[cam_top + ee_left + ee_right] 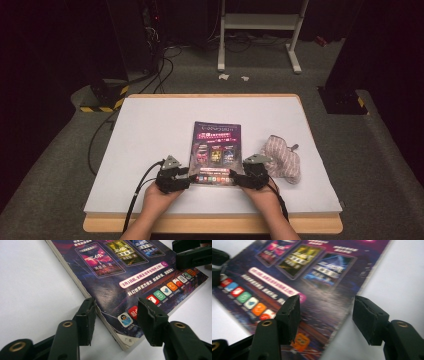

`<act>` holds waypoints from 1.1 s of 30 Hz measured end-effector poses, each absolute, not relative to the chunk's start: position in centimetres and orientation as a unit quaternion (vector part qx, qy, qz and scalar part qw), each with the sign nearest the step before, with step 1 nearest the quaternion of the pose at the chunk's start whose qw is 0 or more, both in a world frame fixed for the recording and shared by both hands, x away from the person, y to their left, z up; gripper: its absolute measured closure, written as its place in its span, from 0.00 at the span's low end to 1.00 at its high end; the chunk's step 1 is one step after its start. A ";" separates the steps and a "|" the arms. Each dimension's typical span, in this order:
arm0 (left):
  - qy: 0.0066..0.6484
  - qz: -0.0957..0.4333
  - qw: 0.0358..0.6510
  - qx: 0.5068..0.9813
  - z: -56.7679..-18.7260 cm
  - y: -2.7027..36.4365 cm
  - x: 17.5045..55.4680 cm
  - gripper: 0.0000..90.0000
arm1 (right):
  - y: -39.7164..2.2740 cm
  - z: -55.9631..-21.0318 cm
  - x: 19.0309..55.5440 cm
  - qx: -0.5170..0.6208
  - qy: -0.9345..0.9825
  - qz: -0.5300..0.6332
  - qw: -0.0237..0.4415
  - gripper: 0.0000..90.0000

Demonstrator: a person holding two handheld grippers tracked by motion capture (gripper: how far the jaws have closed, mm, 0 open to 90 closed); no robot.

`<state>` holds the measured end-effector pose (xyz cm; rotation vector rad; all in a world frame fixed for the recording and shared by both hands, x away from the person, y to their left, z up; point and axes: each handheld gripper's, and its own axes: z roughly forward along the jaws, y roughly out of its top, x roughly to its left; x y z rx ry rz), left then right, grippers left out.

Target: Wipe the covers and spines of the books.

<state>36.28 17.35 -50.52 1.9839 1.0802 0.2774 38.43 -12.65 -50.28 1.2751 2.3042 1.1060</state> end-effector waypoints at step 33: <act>0.424 0.158 0.408 0.793 -49.7 20.4 36.0 0.44 | -17.5 -45.8 37.5 0.415 0.775 0.412 0.239 0.49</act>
